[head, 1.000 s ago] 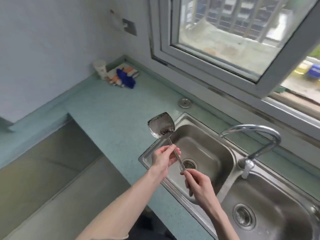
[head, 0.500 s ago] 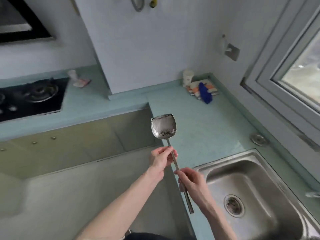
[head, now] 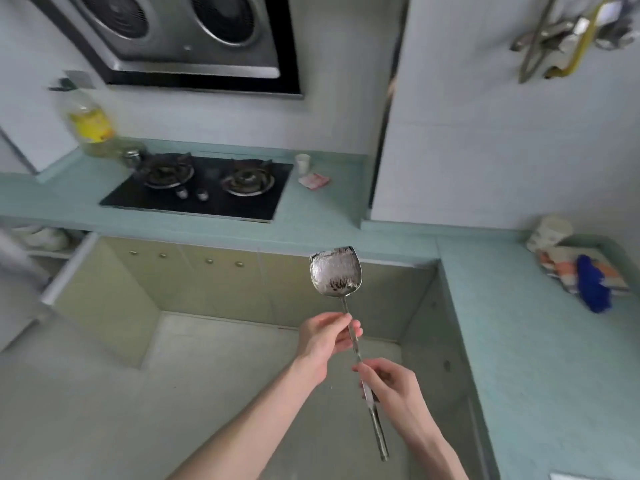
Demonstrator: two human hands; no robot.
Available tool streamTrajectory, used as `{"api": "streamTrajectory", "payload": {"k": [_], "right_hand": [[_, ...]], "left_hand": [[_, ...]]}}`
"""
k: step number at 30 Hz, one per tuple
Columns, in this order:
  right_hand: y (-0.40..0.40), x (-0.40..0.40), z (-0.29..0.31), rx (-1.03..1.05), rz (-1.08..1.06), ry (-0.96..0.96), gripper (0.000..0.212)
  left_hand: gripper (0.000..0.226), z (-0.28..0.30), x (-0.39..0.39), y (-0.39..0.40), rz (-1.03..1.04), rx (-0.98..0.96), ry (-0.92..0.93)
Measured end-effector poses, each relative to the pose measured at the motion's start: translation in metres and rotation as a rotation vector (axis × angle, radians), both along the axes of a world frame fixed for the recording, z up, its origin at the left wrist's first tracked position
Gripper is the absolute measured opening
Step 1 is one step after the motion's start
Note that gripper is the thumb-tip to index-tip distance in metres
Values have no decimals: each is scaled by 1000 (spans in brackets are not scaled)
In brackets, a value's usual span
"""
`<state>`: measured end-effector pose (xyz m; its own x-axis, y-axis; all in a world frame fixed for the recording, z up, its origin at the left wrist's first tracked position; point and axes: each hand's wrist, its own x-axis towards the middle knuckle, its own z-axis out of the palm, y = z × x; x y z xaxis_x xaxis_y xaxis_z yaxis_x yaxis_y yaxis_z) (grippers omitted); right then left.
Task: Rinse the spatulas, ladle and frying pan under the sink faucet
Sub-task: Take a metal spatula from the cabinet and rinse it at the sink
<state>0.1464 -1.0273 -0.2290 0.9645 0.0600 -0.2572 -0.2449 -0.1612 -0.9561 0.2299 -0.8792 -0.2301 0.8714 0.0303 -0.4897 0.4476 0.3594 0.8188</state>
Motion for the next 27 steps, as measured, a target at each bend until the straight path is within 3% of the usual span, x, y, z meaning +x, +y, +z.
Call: {"api": "streamTrajectory", "payload": {"k": [15,27], "right_hand": [[255,147,-4,90,428,77,7],[483,251,3,124,834,104,6]], "left_hand": [[2,20,54,268,531,62,2],[17,22,94,479,862,94,45]]}}
